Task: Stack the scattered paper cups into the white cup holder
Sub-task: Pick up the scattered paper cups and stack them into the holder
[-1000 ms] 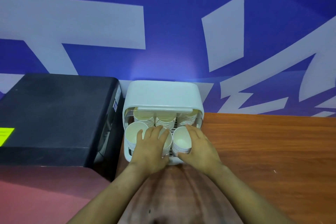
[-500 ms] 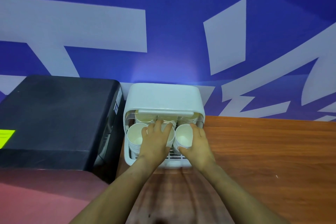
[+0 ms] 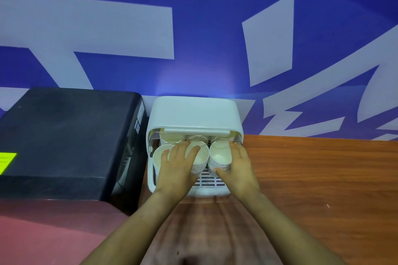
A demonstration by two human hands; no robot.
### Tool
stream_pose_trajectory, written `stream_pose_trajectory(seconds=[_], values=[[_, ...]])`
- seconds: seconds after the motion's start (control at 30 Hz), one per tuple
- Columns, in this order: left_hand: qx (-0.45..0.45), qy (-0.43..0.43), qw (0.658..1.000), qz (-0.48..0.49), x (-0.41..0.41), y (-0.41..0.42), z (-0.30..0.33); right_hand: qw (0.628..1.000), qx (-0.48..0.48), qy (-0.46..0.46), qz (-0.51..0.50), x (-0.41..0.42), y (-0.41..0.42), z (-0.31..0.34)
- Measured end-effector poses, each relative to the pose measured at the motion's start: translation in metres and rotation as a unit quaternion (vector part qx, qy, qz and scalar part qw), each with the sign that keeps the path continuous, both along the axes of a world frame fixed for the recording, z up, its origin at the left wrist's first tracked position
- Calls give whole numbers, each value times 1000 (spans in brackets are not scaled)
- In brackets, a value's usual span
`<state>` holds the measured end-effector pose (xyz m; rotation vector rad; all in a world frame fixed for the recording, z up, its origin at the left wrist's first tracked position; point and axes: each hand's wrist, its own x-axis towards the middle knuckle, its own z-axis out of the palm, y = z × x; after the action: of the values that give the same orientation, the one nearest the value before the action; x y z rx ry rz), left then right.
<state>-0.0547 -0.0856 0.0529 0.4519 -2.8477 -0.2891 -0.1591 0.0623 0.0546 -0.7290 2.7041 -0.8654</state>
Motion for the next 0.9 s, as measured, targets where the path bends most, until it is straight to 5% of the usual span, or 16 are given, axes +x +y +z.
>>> stream_pose_trajectory(seconds=[0.1, 0.23, 0.37, 0.53, 0.9], values=[[-46, 7, 999, 26, 21, -3, 4, 991, 62, 113, 25, 6, 12, 12], [-82, -114, 988, 63, 27, -8, 14, 971, 64, 212, 94, 6, 14, 13], [-90, -213, 970, 71, 19, -12, 12, 965, 141, 181, 126, 10, 4, 20], [-93, -223, 968, 71, 11, -16, 14, 951, 214, 185, 123, 9, -2, 21], [-59, -244, 967, 47, 1, -29, 17, 957, 203, 167, 123, 4, -6, 26]])
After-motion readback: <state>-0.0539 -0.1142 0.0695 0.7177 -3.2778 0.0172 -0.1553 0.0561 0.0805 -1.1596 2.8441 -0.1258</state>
